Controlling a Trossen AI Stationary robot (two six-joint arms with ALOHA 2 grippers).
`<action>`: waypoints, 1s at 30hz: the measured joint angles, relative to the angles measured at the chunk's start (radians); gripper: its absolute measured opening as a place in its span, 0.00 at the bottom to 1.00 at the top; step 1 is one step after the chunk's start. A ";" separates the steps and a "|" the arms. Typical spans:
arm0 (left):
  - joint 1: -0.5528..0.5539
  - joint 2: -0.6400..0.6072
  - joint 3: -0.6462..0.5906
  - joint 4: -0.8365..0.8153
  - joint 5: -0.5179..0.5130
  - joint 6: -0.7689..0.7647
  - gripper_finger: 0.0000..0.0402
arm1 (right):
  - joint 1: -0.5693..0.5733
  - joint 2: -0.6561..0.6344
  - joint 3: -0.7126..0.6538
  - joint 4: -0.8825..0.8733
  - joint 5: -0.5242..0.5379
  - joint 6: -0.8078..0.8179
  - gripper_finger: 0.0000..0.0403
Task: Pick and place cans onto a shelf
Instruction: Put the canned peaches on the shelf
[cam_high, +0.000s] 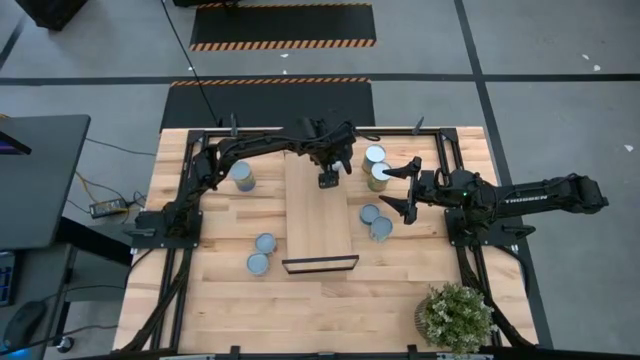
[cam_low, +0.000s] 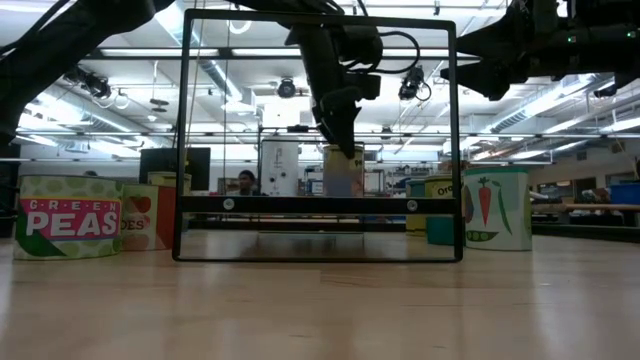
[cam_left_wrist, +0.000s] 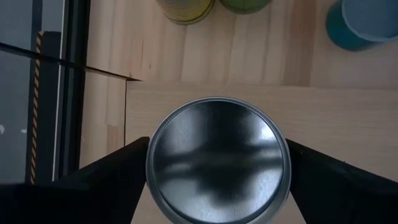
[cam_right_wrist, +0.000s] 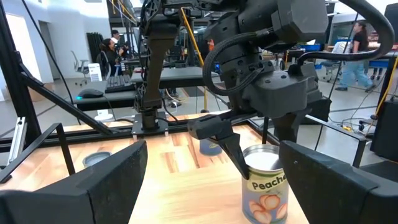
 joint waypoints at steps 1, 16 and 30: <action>0.000 0.000 0.000 0.000 0.002 0.001 0.88 | 0.000 0.000 0.000 0.000 0.000 -0.001 0.92; 0.000 0.000 0.000 -0.013 0.030 -0.006 0.88 | 0.000 0.001 0.000 -0.009 0.000 0.000 0.92; -0.007 0.000 0.000 -0.052 0.053 0.014 0.89 | 0.000 0.001 0.000 -0.007 0.000 0.009 0.92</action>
